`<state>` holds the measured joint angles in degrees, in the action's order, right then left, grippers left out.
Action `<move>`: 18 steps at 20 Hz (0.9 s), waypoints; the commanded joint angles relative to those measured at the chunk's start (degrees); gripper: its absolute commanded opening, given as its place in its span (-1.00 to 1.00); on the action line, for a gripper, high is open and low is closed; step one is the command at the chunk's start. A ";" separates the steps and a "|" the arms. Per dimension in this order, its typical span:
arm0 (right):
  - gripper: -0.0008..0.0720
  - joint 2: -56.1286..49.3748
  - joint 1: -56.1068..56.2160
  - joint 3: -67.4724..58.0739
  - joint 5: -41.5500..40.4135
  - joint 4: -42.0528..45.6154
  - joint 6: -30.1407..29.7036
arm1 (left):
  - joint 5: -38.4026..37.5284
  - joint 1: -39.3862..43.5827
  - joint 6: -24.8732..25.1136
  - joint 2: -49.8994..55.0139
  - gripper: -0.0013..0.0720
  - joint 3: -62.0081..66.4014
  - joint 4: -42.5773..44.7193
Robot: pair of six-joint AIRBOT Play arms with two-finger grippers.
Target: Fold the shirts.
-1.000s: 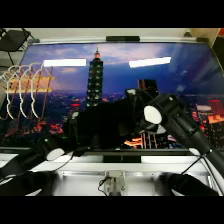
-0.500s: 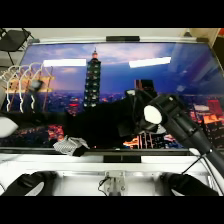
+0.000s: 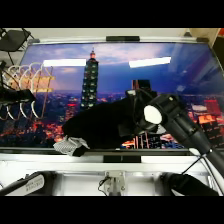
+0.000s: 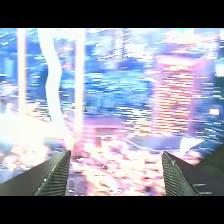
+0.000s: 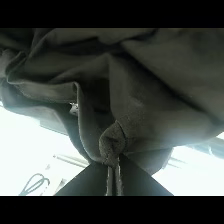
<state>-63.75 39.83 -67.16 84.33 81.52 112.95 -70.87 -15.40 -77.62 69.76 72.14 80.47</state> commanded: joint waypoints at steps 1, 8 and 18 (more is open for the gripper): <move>-0.81 0.04 0.02 0.02 0.24 0.00 0.92 | -0.11 -2.80 6.73 8.90 0.88 3.61 0.09; -0.81 0.04 0.02 0.02 0.57 -0.68 3.91 | -0.94 -4.87 8.66 15.32 0.88 7.26 -0.52; -0.81 0.04 0.02 0.02 0.50 -0.48 5.66 | -3.10 -7.48 13.49 23.26 0.85 6.99 -4.22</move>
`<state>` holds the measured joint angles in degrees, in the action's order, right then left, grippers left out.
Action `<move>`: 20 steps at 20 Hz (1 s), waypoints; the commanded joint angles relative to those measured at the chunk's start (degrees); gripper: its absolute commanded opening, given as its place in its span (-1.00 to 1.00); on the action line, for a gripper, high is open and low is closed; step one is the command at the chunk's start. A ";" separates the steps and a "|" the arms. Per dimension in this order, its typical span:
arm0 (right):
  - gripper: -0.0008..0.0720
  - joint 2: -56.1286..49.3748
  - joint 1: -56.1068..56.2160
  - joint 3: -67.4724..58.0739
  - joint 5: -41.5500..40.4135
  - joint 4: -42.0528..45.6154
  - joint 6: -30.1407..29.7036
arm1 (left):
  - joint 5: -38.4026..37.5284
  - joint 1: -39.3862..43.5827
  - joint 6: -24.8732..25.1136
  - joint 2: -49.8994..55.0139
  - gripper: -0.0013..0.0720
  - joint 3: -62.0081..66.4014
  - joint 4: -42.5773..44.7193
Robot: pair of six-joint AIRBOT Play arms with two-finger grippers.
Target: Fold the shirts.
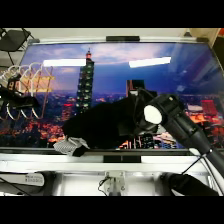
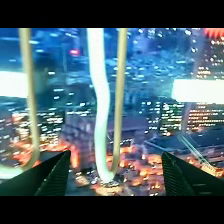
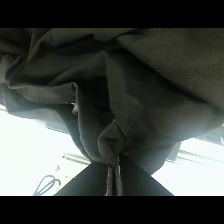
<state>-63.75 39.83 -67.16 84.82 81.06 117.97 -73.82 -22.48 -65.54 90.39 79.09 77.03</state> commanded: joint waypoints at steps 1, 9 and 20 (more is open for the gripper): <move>-0.81 0.04 0.02 0.02 0.02 0.00 0.90 | 0.09 -0.37 2.16 3.34 0.85 0.04 -1.03; -0.81 0.04 0.02 0.02 0.00 0.46 0.98 | -0.39 -0.37 2.91 8.46 0.82 0.04 -1.31; -0.81 0.04 0.02 0.02 -0.02 3.98 0.90 | -2.62 0.15 2.91 9.09 -0.58 0.07 -5.05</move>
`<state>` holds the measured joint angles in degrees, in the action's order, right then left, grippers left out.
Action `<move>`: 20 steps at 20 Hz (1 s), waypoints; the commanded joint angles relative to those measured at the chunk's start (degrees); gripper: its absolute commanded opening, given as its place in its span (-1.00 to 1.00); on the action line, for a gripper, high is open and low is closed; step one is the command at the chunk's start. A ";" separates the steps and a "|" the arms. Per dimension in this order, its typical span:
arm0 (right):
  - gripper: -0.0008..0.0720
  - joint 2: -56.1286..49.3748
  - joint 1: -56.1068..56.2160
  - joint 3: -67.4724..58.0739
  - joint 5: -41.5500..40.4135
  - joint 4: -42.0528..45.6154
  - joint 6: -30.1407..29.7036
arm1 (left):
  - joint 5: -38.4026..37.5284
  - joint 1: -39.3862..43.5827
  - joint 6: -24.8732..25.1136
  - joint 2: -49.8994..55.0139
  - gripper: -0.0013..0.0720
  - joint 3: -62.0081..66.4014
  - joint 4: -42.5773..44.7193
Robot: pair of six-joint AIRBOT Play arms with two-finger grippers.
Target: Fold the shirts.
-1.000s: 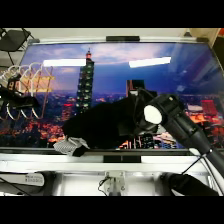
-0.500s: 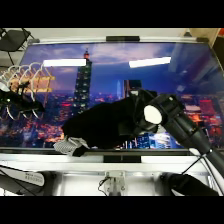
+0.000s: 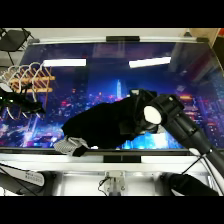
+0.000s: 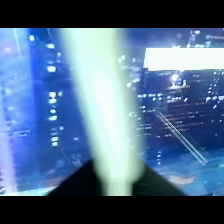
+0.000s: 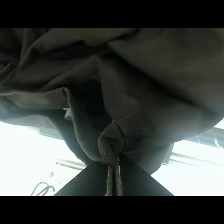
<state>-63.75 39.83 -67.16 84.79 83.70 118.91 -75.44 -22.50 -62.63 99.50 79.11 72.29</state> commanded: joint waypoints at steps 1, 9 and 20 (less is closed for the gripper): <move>-0.81 0.04 0.02 0.02 0.02 1.79 -0.22 | -1.20 0.22 0.00 -0.26 -0.78 0.11 -0.33; -0.80 0.04 -0.02 0.02 -1.68 3.50 -0.59 | -2.01 0.37 -2.19 -7.37 -0.82 7.30 -0.26; -0.81 0.04 -6.43 -4.70 1.31 9.38 -4.68 | -16.87 25.59 -7.93 -35.21 -0.83 4.46 -0.11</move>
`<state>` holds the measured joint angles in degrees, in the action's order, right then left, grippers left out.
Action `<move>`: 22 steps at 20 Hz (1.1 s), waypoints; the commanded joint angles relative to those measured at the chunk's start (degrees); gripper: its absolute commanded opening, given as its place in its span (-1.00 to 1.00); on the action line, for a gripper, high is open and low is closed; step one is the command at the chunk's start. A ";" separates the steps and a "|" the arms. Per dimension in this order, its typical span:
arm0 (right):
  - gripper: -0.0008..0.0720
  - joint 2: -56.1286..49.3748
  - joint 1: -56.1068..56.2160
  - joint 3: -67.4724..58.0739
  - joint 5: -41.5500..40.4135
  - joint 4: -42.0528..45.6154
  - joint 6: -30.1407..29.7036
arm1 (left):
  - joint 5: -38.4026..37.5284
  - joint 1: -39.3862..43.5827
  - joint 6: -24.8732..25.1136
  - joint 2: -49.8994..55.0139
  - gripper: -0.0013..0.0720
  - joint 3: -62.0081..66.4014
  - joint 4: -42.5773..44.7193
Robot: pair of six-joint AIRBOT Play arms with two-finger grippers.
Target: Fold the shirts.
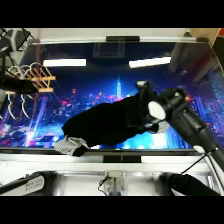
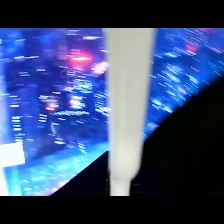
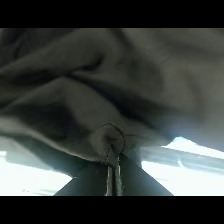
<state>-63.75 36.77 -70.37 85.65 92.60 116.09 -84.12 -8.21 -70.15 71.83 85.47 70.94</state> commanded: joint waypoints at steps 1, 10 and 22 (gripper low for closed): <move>-0.81 0.04 -5.42 -1.73 0.44 0.50 -3.34 | -11.96 16.98 -0.37 -10.40 -0.83 -4.85 3.26; -0.81 0.04 -13.75 -1.70 -4.50 0.72 -9.35 | -16.63 45.35 -3.87 -38.64 -0.83 -42.01 7.63; -0.81 0.04 -12.61 -1.70 -5.25 -0.33 -11.69 | -3.74 49.66 3.74 -31.91 -0.83 -41.86 10.25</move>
<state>-63.75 24.01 -72.01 80.53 92.73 104.73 -91.96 41.12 -69.45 37.91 43.75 80.09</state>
